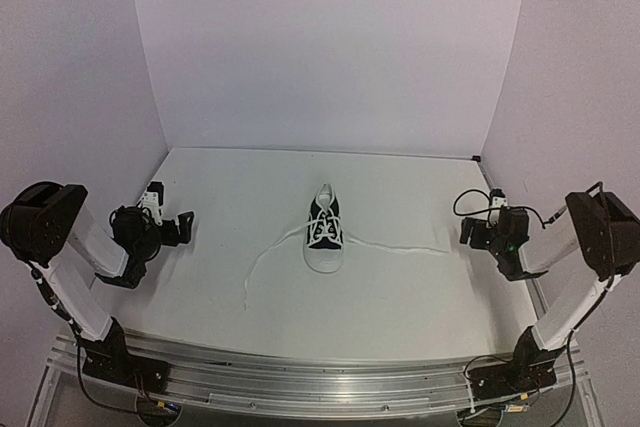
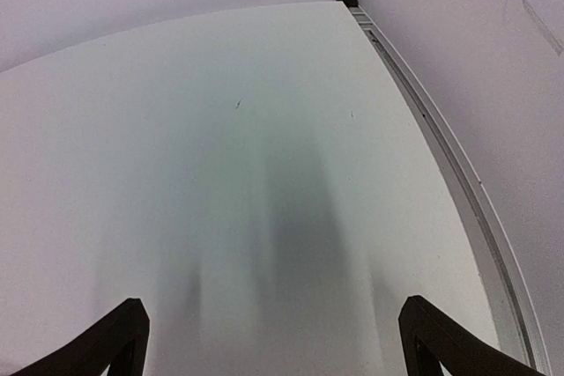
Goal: Tie the shoes
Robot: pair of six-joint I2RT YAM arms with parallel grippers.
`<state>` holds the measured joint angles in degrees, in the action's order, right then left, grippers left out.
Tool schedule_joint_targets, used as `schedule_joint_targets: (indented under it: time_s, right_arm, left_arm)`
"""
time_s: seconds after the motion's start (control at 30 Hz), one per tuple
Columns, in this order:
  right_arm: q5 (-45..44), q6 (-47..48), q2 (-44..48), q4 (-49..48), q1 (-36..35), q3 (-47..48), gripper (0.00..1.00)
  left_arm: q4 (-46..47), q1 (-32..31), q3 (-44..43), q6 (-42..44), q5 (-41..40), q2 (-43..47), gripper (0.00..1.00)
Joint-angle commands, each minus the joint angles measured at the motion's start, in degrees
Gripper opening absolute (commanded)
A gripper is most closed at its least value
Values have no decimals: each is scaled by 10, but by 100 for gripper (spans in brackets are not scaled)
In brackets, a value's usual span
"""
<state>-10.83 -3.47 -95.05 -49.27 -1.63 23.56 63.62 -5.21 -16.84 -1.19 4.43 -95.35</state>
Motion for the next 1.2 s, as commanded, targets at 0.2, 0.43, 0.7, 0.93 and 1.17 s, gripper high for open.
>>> schedule_joint_targets:
  time_s: [0.2,0.43,0.7,0.93,1.17]
  right_arm:
    - [112,-31,147,301,2,144,99]
    - [203,-39,102,596,-9,318,83]
    - [186,185,-9,774,-136,426,90]
    - [228,304,-59,800,-161,433,92]
    - [174,354,-132,811,-174,461,91]
  left_arm:
    - [3,-2,-20,11,6,15,100]
    - [-408,-13,-252,40,253,94,86]
    - [-853,-191,-521,145,234,-45,78]
    - [-908,-254,-533,218,159,-91,81]
    - [-893,-294,-496,225,108,-117,85]
